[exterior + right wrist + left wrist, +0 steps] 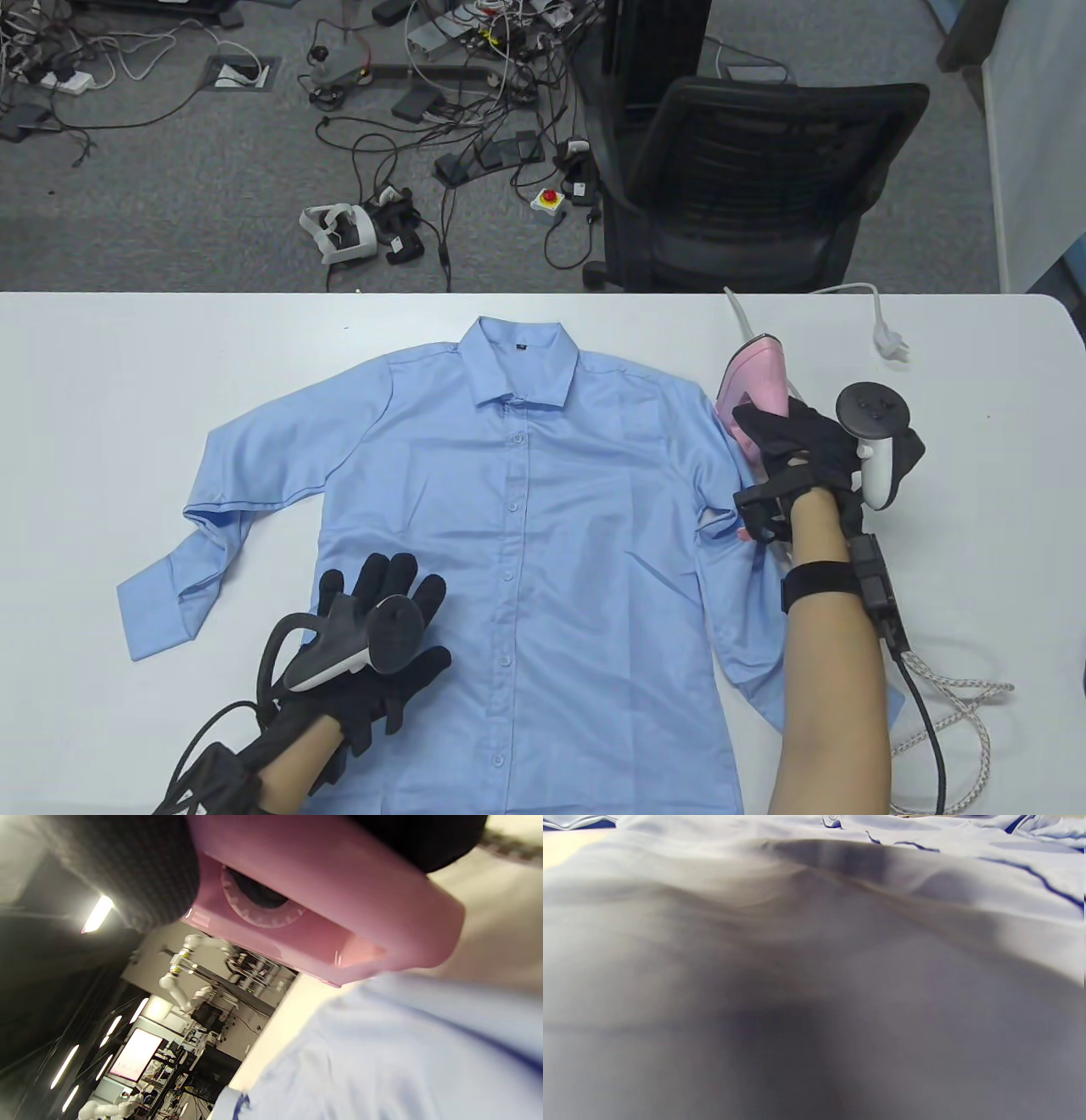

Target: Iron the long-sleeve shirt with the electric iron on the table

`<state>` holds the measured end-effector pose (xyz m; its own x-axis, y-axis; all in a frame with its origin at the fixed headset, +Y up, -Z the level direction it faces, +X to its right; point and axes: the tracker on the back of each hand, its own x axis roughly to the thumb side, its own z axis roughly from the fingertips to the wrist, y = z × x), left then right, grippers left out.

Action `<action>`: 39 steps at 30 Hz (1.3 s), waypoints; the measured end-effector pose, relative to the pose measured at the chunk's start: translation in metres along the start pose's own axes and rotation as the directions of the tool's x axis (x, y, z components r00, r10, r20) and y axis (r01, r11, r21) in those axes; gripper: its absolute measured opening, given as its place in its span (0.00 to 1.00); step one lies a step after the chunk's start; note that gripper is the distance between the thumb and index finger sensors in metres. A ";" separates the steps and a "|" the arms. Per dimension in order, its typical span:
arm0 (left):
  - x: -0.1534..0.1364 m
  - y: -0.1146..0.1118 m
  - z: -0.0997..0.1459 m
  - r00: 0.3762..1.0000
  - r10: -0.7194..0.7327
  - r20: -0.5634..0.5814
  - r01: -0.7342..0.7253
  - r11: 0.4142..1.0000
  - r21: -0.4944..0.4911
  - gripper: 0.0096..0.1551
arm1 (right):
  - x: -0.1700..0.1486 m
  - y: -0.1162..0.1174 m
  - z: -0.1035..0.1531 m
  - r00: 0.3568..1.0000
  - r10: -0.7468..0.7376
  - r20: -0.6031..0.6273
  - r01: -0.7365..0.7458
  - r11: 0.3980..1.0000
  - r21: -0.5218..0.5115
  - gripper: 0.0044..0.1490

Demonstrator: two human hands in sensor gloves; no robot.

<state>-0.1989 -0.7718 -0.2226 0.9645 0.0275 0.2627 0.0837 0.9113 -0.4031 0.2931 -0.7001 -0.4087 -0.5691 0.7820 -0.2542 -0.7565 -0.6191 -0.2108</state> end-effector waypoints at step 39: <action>0.005 -0.009 -0.010 0.998 -0.065 0.022 0.067 0.988 -0.141 0.44 | 0.080 0.188 0.061 0.966 -0.133 -0.223 0.246 0.744 0.621 0.42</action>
<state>-0.1920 -0.7836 -0.2266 0.9514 -0.0225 0.3071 0.1827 0.8440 -0.5043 0.0857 -0.7497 -0.4114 -0.3773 0.8210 -0.4284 -0.9031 -0.2237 0.3666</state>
